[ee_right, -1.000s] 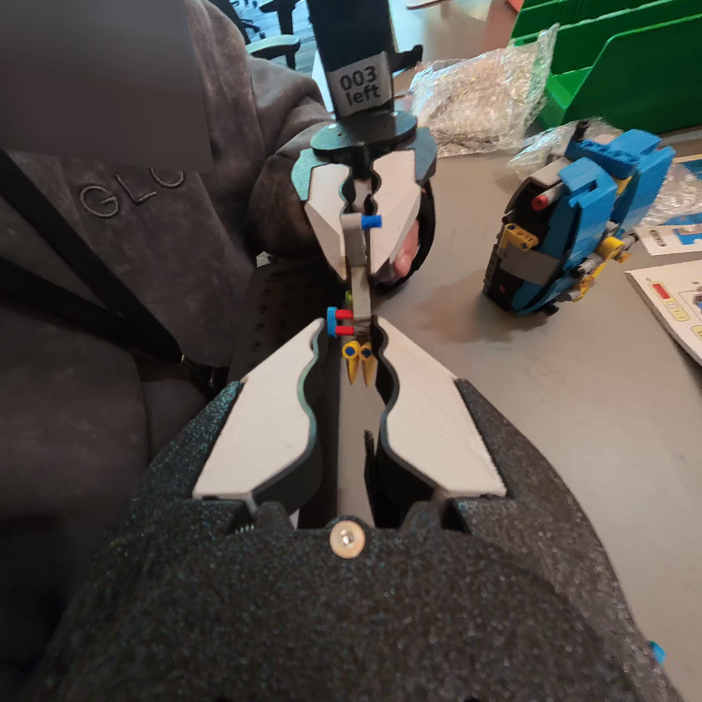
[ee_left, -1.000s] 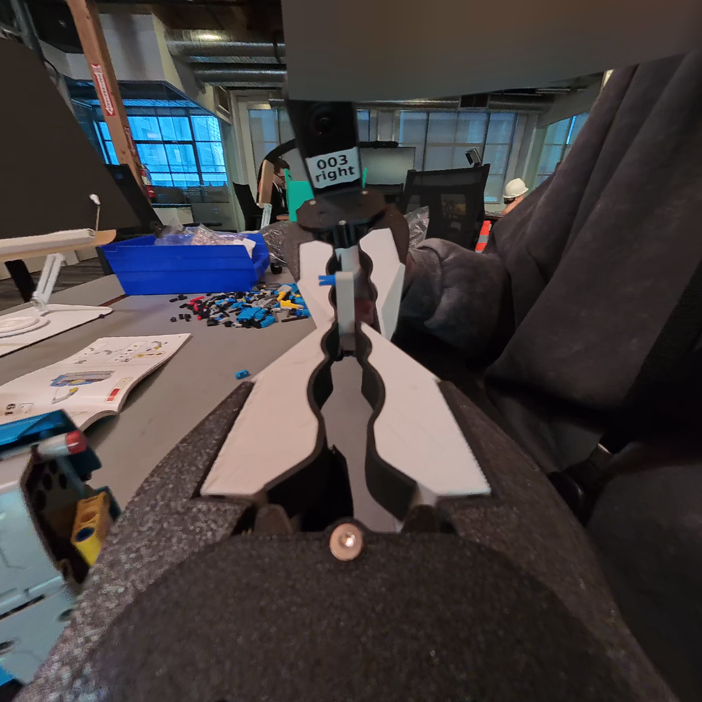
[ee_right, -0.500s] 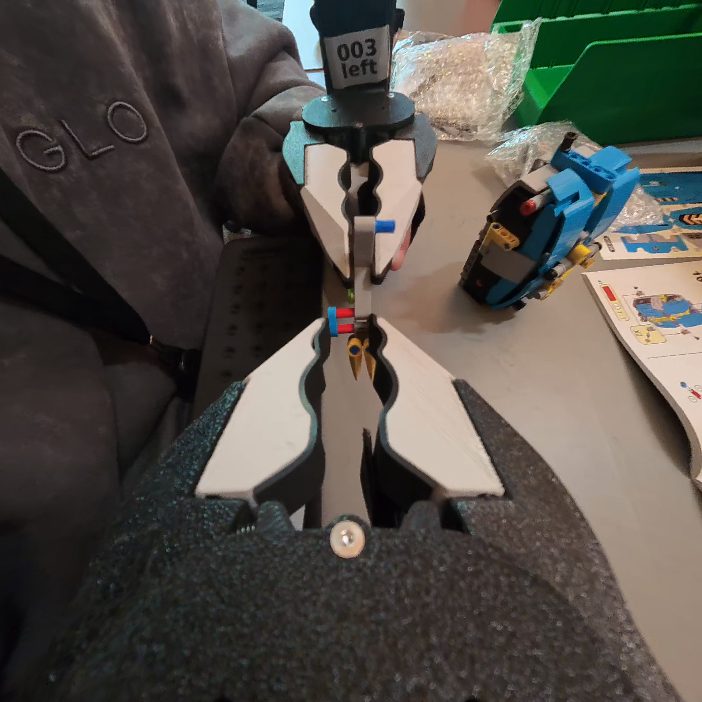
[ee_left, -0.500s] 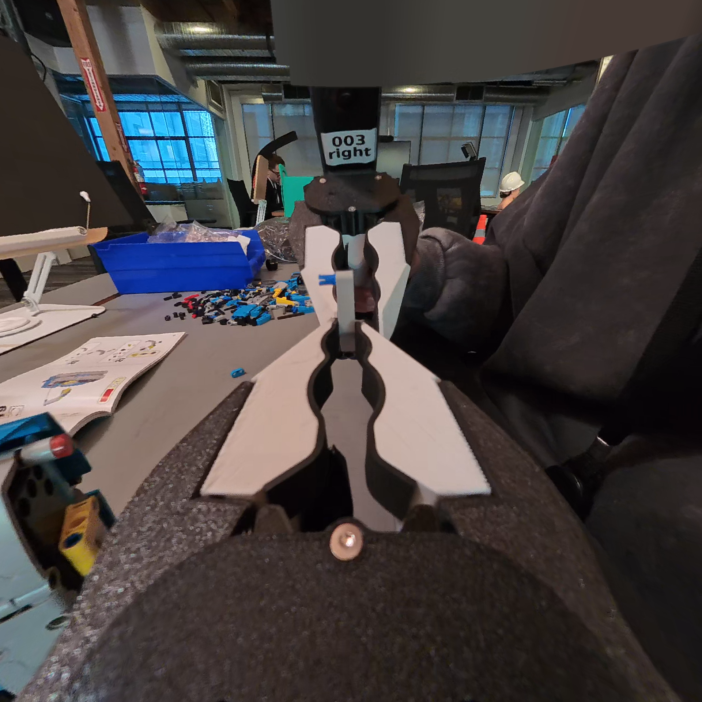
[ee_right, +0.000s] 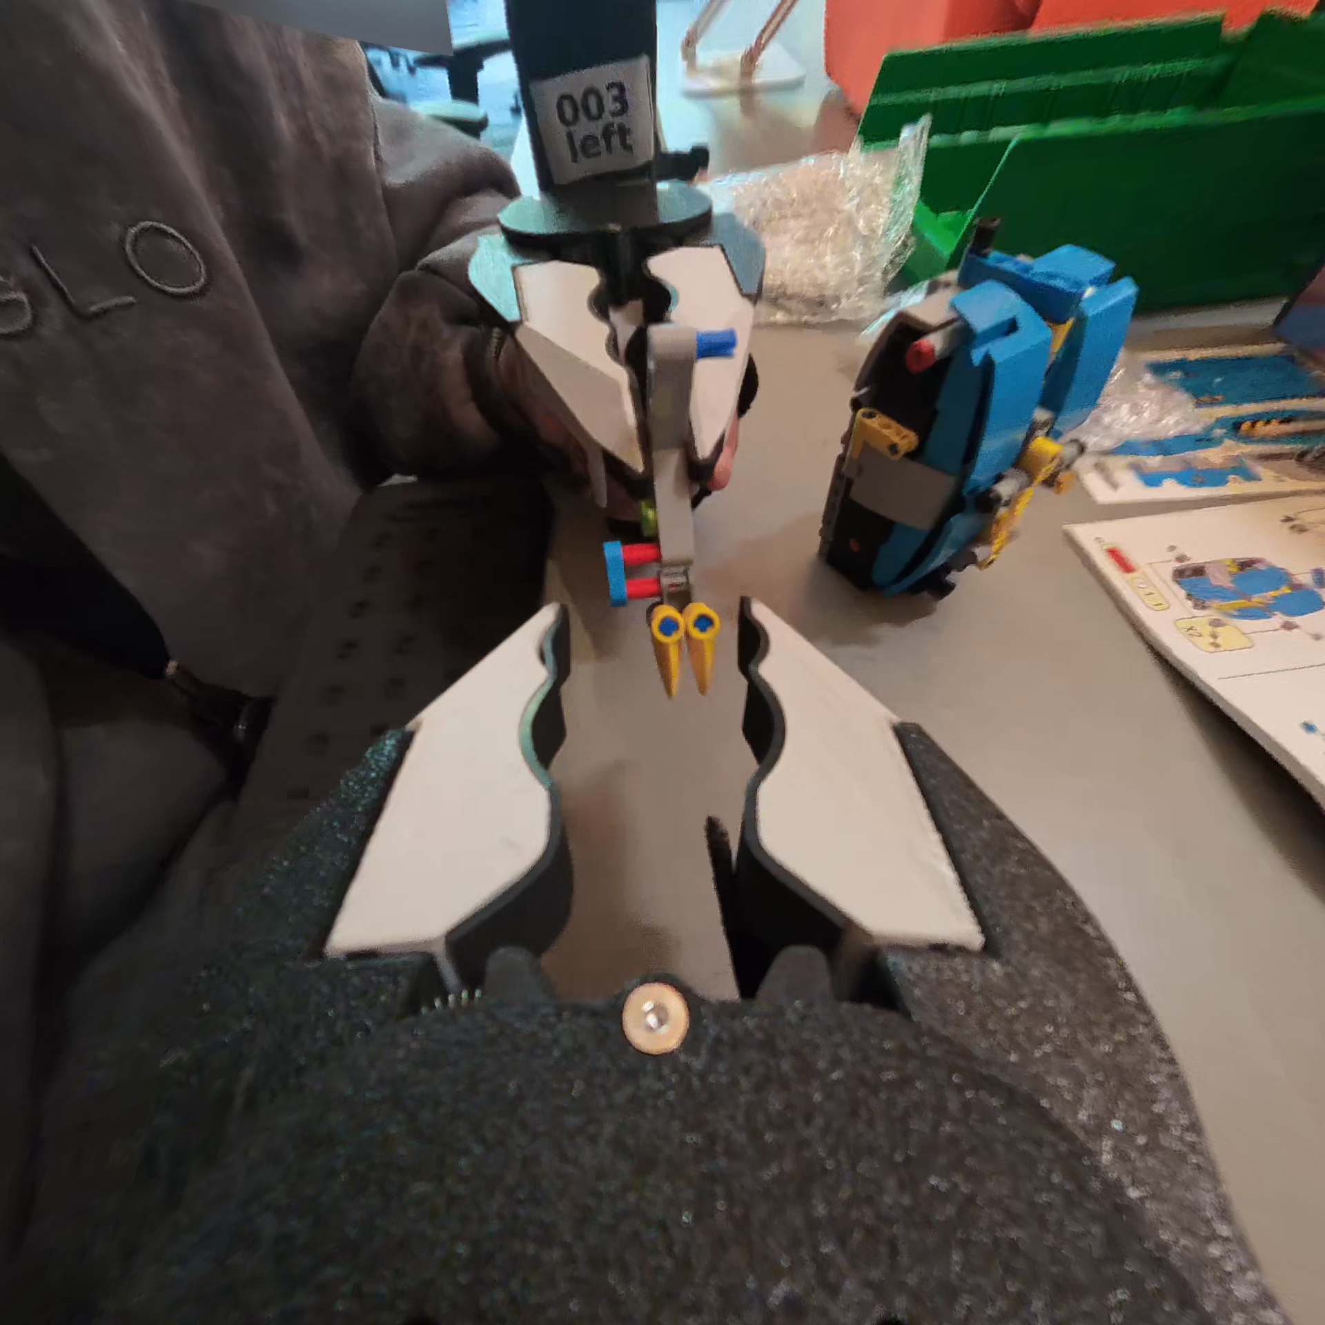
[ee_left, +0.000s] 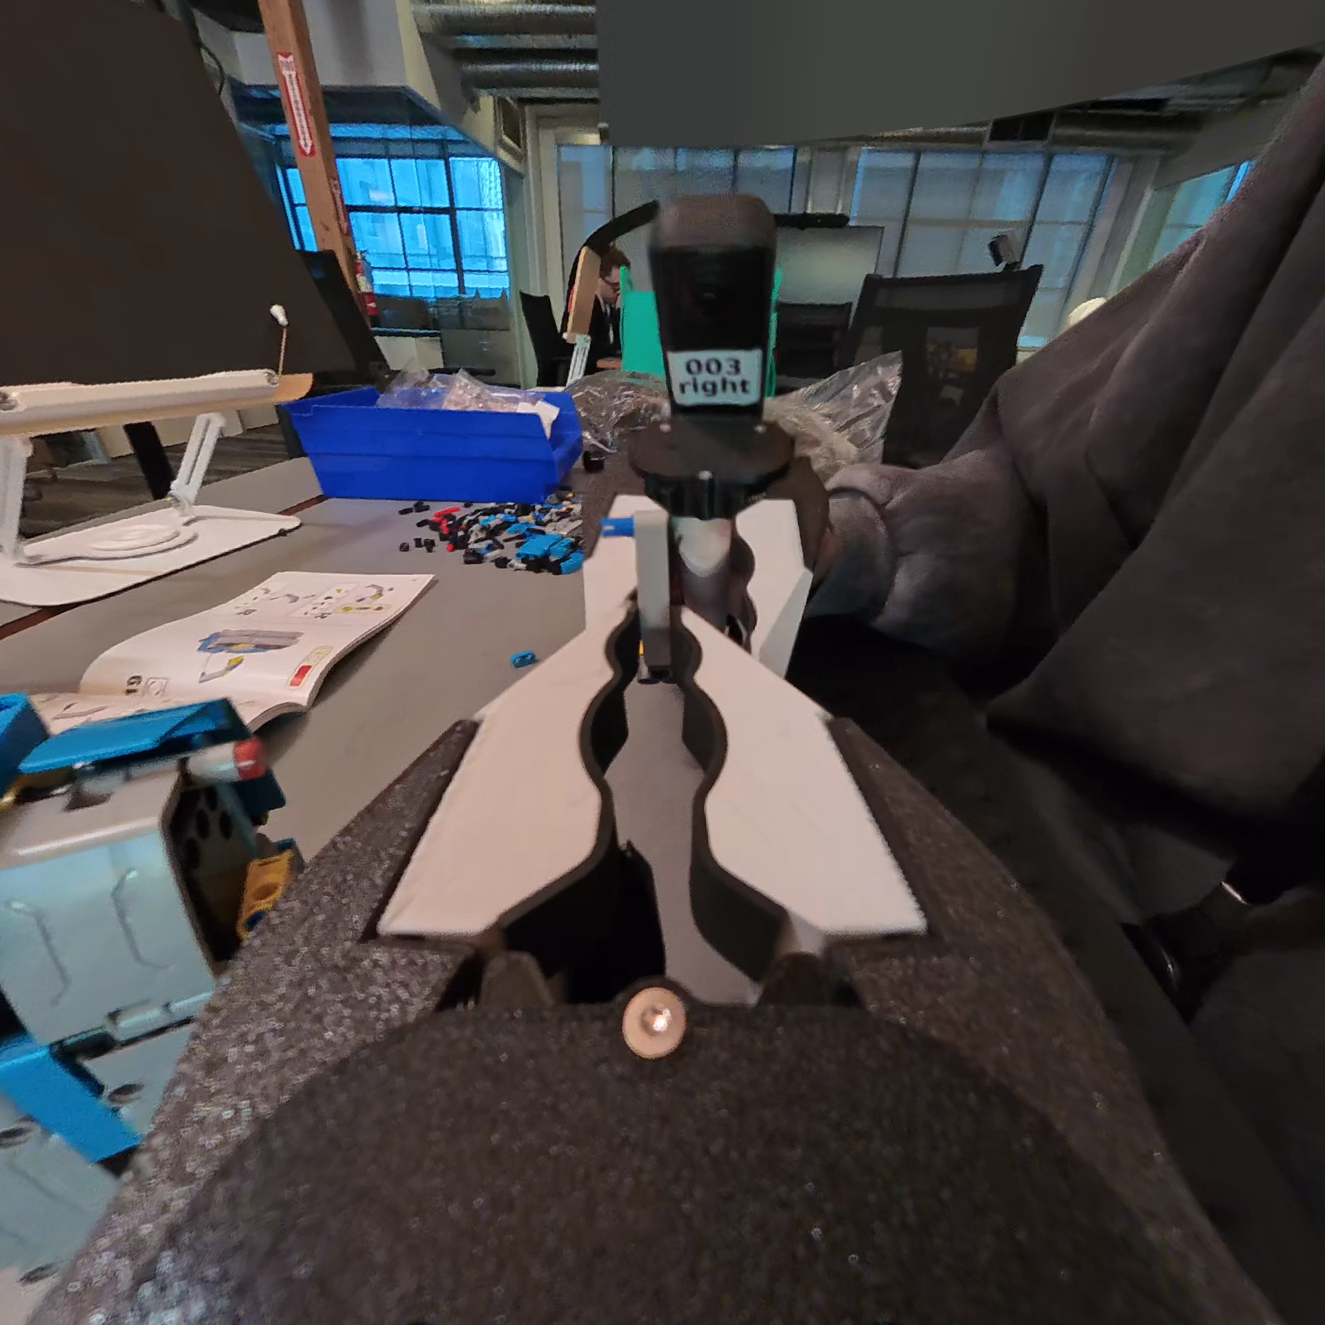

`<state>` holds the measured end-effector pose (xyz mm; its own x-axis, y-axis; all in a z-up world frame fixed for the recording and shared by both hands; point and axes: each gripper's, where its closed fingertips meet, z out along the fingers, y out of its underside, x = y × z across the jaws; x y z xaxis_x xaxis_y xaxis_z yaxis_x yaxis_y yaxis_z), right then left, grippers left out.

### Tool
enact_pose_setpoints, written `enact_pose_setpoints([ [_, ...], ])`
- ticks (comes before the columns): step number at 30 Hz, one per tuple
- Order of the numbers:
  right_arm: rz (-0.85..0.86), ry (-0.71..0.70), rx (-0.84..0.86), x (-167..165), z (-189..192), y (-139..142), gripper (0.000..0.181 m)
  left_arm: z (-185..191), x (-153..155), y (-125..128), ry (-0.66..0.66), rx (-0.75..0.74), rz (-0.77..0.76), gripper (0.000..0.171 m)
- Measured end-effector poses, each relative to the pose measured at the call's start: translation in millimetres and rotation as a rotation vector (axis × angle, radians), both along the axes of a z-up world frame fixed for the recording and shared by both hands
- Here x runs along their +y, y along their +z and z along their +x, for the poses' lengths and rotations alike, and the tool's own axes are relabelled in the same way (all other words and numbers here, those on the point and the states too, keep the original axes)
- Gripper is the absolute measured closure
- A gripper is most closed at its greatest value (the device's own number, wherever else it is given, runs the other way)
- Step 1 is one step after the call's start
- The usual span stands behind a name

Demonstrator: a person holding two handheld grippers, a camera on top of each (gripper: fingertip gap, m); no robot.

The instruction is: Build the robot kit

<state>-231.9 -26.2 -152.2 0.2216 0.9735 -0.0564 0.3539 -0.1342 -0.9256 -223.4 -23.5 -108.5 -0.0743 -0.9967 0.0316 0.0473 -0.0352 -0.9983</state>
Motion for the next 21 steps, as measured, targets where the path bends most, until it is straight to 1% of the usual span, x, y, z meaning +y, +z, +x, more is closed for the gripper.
enact_pose_setpoints([
  [2,0.075,0.007,0.101,4.3,0.7,1.4,0.142,-0.1,4.8,-0.8,0.031,0.008,0.012,0.164],
  [3,0.072,0.002,0.083,7.6,2.1,-1.2,0.134,-0.2,8.6,-0.8,0.055,0.011,0.026,0.164],
  [4,0.057,0.003,0.054,7.6,2.9,-2.1,0.130,-0.2,12.2,-1.3,0.077,0.017,0.048,0.164],
  [6,0.118,-0.030,0.079,12.4,5.1,1.2,0.128,0.2,16.3,-4.2,0.103,0.038,0.085,0.164],
  [8,0.113,-0.061,0.068,16.0,7.6,1.6,0.119,1.1,15.6,-7.2,0.102,0.056,0.099,0.164],
  [10,0.093,-0.041,0.097,13.2,8.1,4.5,0.126,1.7,11.3,-8.9,0.081,0.063,0.114,0.164],
  [13,0.089,-0.030,0.115,11.2,7.1,7.4,0.124,2.1,8.6,-9.5,0.068,0.064,0.126,0.164],
  [14,0.095,-0.025,0.115,10.2,6.6,7.7,0.126,2.0,8.5,-9.5,0.065,0.063,0.124,0.164],
  [16,0.112,-0.009,0.109,6.8,6.5,8.4,0.138,1.3,7.0,-7.8,0.043,0.049,0.117,0.164],
  [17,0.128,-0.009,0.109,6.4,6.7,9.8,0.141,0.7,6.2,-6.5,0.029,0.039,0.111,0.164],
  [19,0.173,-0.024,0.122,7.9,7.5,14.9,0.141,-0.1,5.3,-3.8,0.005,0.017,0.091,0.164],
  [21,0.161,-0.014,0.138,5.7,6.2,17.0,0.142,-0.7,3.9,-2.2,-0.017,0.003,0.079,0.164],
])
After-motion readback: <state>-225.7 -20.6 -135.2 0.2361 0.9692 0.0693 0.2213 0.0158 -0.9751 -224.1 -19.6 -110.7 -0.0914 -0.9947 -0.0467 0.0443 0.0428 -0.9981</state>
